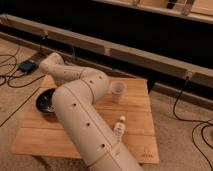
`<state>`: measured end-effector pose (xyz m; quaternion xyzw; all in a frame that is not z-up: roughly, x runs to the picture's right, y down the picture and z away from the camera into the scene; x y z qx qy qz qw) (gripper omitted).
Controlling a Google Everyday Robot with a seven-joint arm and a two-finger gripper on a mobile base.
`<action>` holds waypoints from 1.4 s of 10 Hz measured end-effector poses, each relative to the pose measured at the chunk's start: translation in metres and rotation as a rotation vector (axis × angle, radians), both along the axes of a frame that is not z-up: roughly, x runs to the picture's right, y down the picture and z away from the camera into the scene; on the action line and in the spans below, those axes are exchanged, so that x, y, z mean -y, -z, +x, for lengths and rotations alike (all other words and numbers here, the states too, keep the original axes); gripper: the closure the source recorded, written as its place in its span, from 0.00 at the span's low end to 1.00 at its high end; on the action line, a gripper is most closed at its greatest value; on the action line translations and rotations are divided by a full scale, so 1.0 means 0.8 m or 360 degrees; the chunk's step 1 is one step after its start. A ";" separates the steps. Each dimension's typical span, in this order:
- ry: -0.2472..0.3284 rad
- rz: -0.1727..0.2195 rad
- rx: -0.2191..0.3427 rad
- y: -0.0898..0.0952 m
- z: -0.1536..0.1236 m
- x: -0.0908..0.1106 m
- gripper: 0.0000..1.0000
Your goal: Push the ceramic bowl across the table
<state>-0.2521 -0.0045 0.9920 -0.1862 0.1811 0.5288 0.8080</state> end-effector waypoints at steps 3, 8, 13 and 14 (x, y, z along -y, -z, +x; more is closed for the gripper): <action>-0.0010 0.0060 -0.0098 -0.009 0.028 0.018 0.20; -0.0044 0.0124 -0.0199 -0.018 0.056 0.035 0.20; -0.0106 0.0173 -0.0272 -0.017 0.087 0.058 0.20; -0.0116 0.0182 -0.0282 -0.015 0.092 0.063 0.20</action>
